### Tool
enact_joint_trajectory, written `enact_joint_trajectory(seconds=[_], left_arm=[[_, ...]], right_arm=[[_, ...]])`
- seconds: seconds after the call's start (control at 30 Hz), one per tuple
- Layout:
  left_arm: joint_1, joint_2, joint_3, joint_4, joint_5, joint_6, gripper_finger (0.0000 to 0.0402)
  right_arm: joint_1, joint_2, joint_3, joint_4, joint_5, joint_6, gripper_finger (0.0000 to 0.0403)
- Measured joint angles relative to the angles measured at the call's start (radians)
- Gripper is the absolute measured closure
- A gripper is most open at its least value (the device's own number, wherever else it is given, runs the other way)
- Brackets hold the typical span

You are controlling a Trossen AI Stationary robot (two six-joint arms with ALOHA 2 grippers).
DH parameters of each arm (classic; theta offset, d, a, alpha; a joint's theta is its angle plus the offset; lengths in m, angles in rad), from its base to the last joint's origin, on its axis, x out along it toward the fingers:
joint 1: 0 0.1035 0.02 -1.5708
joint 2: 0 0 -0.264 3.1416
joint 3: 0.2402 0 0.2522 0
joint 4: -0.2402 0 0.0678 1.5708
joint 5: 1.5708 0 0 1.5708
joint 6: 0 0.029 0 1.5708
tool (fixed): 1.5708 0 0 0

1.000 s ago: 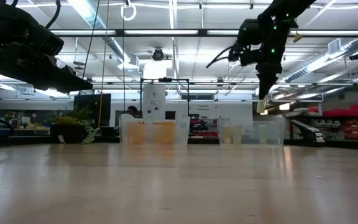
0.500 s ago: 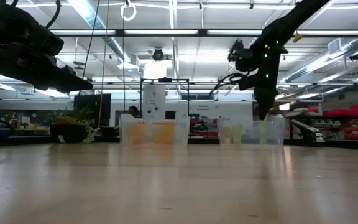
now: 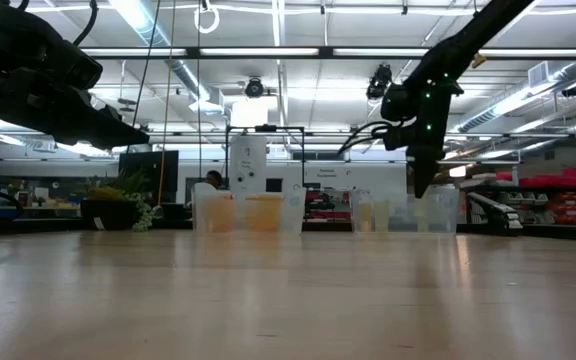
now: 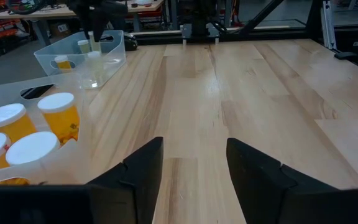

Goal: Pick and place medicine bottles into bin by pill shape (circle, oval)
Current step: Put the yellow tablet bottle into the right transparent bin

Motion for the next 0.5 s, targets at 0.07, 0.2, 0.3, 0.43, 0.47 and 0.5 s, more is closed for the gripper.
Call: enact_joint_trajectory(seconds=[0.07, 0.2, 0.3, 0.43, 0.47, 0.5], left_arm=[[0.0, 0.0, 0.0, 0.0, 0.0, 0.0, 0.0214], [0.0, 0.0, 0.0, 0.0, 0.0, 0.0, 0.0219], [0.0, 0.0, 0.0, 0.0, 0.0, 0.0, 0.022], [0.0, 0.0, 0.0, 0.0, 0.0, 0.0, 0.0216], [0.0, 0.0, 0.0, 0.0, 0.0, 0.0, 0.0215], [0.0, 0.0, 0.0, 0.0, 0.0, 0.0, 0.0214]], right_arm=[[-0.003, 0.0, 0.0, 0.003, -0.01, 0.002, 0.0271], [-0.003, 0.0, -0.017, 0.016, -0.015, 0.014, 0.0271], [-0.003, 0.0, -0.042, 0.033, -0.015, 0.018, 0.0271], [-0.003, 0.0, -0.075, 0.049, -0.015, 0.025, 0.0271], [-0.003, 0.0, -0.081, 0.048, -0.015, 0.026, 0.0271], [-0.002, 0.0, -0.085, 0.049, -0.015, 0.026, 0.0271]])
